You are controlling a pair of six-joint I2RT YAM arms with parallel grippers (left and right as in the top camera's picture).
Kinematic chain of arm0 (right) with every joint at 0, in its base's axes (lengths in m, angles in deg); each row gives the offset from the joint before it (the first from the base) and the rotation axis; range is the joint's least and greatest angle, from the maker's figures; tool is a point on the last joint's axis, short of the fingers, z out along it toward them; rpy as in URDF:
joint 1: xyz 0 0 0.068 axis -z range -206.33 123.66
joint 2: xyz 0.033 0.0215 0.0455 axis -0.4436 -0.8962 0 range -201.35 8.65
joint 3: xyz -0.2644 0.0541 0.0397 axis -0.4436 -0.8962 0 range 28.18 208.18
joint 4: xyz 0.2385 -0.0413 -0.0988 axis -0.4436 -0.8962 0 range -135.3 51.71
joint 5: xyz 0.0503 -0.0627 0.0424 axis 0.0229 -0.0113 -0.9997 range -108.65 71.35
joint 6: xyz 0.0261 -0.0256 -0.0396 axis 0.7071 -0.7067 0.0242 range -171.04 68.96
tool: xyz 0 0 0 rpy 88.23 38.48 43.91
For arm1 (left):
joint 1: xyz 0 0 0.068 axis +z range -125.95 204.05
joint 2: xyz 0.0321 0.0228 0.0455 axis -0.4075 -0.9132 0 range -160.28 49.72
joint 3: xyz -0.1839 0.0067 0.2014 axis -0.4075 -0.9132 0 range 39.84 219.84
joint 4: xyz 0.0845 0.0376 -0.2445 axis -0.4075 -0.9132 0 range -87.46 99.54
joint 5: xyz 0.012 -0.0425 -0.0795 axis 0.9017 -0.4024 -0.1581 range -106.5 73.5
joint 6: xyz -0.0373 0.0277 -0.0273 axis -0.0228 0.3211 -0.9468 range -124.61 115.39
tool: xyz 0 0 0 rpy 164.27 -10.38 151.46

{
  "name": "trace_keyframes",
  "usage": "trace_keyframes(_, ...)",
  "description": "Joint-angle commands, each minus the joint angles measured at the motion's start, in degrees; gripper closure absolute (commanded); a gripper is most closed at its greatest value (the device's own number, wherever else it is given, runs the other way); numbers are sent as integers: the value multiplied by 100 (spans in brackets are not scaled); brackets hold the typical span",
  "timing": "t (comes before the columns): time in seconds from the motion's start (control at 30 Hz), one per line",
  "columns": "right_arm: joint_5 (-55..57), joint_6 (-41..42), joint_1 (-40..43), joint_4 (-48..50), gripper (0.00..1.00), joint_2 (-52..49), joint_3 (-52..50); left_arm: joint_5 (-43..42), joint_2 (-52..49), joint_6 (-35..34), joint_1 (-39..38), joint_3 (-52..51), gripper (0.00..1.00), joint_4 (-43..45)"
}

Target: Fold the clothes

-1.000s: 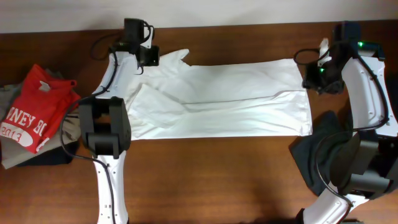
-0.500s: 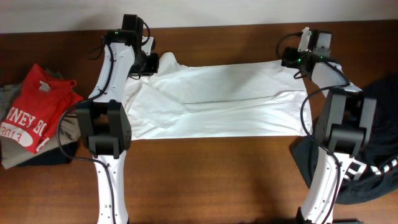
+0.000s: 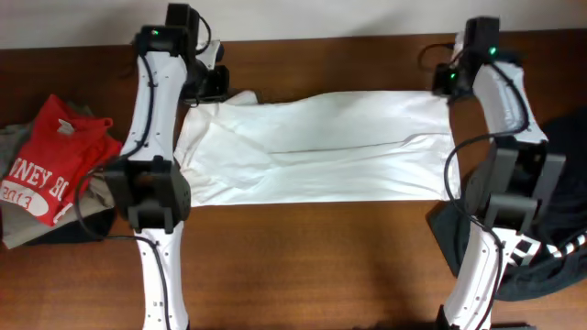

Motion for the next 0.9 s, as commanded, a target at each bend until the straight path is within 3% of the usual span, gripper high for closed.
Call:
trace_keyframes(0.0, 863, 39, -42, -1438, 96, 310, 772, 109, 57, -44, 262, 730, 99, -1154)
trace_keyframes(0.07, 992, 39, -9, -2446, 96, 308, 815, 31, 57, -44, 358, 721, 100, -1609)
trace_keyframes(0.23, 975, 35, 129, -3624, 96, 308, 815, -4, 192, -153, 151, 289, 99, -1611)
trace_keyframes(0.43, 754, 15, 284, -4238, 96, 308, 697, 546, 968, -173, 44, -2041, 100, -1611)
trace_keyframes(0.6, 785, -98, 304, -4221, 96, 306, -184, 850, 992, -173, 39, -2999, 99, -1611)
trace_keyframes(0.63, 785, -98, 304, -4096, 82, 306, -407, 850, 992, -170, 42, -3027, 99, -1611)
trace_keyframes(0.67, 787, -118, 304, -4013, 61, 306, -614, 846, 1016, -140, 39, -3106, 100, -1613)
trace_keyframes(0.7, 787, -118, 330, -3971, 59, 306, -634, 846, 1021, -105, 39, -3154, 100, -1613)
trace_keyframes(0.77, 780, -120, 446, -3877, 59, 306, -634, 850, 1021, 22, 39, -3252, 63, -1611)
trace_keyframes(0.83, 658, -308, 597, -3679, 57, 306, -634, 850, 1034, 114, 39, -3257, 59, -1613)
trace_keyframes(0.87, 20, -745, 710, -3556, 55, 306, -645, 852, 1132, 153, 39, -3254, 60, -1611)
